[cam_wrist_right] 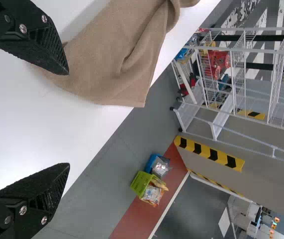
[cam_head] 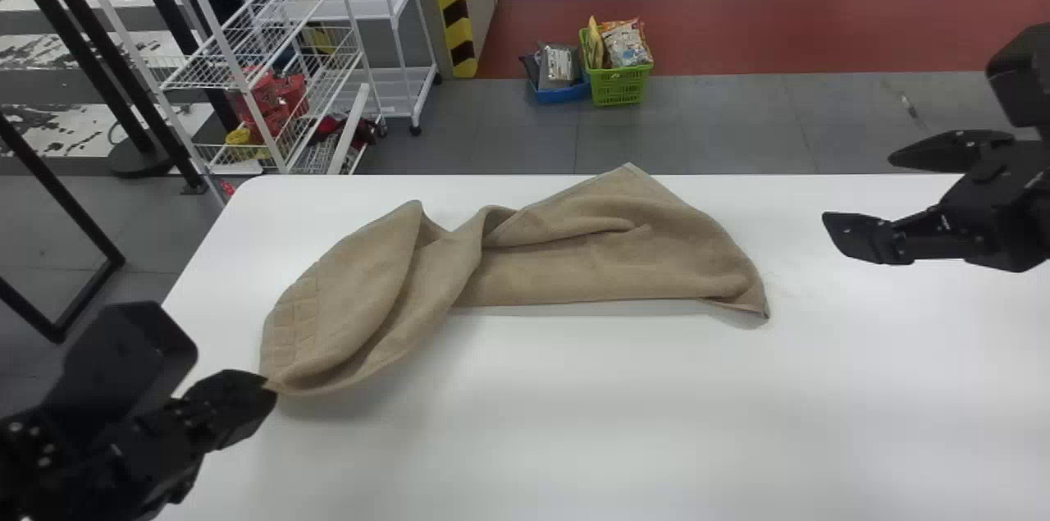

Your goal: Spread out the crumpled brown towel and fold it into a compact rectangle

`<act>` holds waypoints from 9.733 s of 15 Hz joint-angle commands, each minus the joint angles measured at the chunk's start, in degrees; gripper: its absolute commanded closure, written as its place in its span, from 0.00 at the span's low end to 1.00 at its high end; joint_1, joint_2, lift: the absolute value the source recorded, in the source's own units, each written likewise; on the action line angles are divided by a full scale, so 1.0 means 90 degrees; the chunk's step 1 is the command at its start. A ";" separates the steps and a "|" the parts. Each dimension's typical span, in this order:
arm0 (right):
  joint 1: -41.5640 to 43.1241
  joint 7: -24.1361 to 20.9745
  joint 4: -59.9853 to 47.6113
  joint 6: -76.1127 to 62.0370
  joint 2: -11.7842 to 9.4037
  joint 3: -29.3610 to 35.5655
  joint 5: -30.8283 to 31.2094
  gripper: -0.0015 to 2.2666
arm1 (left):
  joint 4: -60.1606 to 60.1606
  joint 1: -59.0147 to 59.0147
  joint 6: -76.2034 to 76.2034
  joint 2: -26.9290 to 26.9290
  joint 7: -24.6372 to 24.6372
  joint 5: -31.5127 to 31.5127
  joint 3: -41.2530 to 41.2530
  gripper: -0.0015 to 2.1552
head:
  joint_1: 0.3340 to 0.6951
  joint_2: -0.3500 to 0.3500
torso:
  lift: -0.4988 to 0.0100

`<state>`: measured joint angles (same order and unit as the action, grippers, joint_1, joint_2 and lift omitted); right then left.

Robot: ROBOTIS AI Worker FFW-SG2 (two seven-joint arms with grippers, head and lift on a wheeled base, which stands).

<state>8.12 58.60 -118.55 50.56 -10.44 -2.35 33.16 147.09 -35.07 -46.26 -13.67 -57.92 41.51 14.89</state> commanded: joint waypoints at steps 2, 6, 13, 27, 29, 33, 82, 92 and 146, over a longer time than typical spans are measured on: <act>0.0719 -0.0173 0.0751 0.0081 0.0360 -0.0647 0.0212 0.06 | -0.0377 -0.0010 0.0145 -0.0063 0.0040 0.0144 -0.0258 0.83 | 1.00 0.75 | 0.73; 0.1910 -0.0828 0.2831 0.0179 0.0897 -0.1321 0.0300 0.07 | -0.0572 0.0010 0.0281 -0.0093 -0.0029 0.0154 -0.0287 0.83 | 1.00 0.82 | 0.73; 0.3228 -0.1707 0.5634 -0.0817 0.1166 -0.1614 -0.0042 0.07 | -0.0719 -0.0049 0.0477 -0.0103 -0.0214 0.0271 -0.0287 0.83 | 1.00 0.86 | 0.73; 0.3668 -0.2166 0.7157 -0.0974 0.1166 -0.1907 -0.1106 0.05 | -0.0699 -0.0117 0.0770 -0.0112 -0.0331 0.0330 -0.0268 0.83 | 1.00 0.87 | 0.73; 0.3668 -0.2244 0.7216 -0.0974 0.1166 -0.1927 -0.1146 0.06 | -0.0699 -0.0146 0.0809 -0.0112 -0.0331 0.0320 -0.0258 0.83 | 1.00 0.87 | 0.73; 0.3668 -0.2429 0.7352 -0.1032 0.1166 -0.1907 -0.1146 0.20 | -0.0699 -0.0156 0.0848 -0.0142 -0.0331 0.0320 -0.0239 0.83 | 1.00 0.86 | 0.73; 0.1871 -0.0252 0.4179 -0.0485 0.1166 -0.2952 -0.0843 0.05 | -0.0943 0.0108 0.1004 -0.0200 -0.0351 0.0320 -0.0239 0.83 | 1.00 1.00 | 0.73; 0.1744 -0.0662 0.4198 -0.1520 0.1166 -0.3225 -0.0823 0.05 | -0.0885 0.0000 0.1004 -0.0200 -0.0341 0.0320 -0.0190 0.83 | 1.00 1.00 | 0.73; -0.0502 0.2131 -0.0401 -0.1325 -0.0636 0.1423 -0.2776 0.57 | -0.0426 0.0225 0.0633 0.0063 0.0030 -0.0520 0.0289 0.83 | 1.00 0.86 | 0.73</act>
<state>4.13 78.00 -121.70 39.41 -15.52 8.88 8.79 143.21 -33.50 -40.59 -13.26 -57.65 36.82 17.86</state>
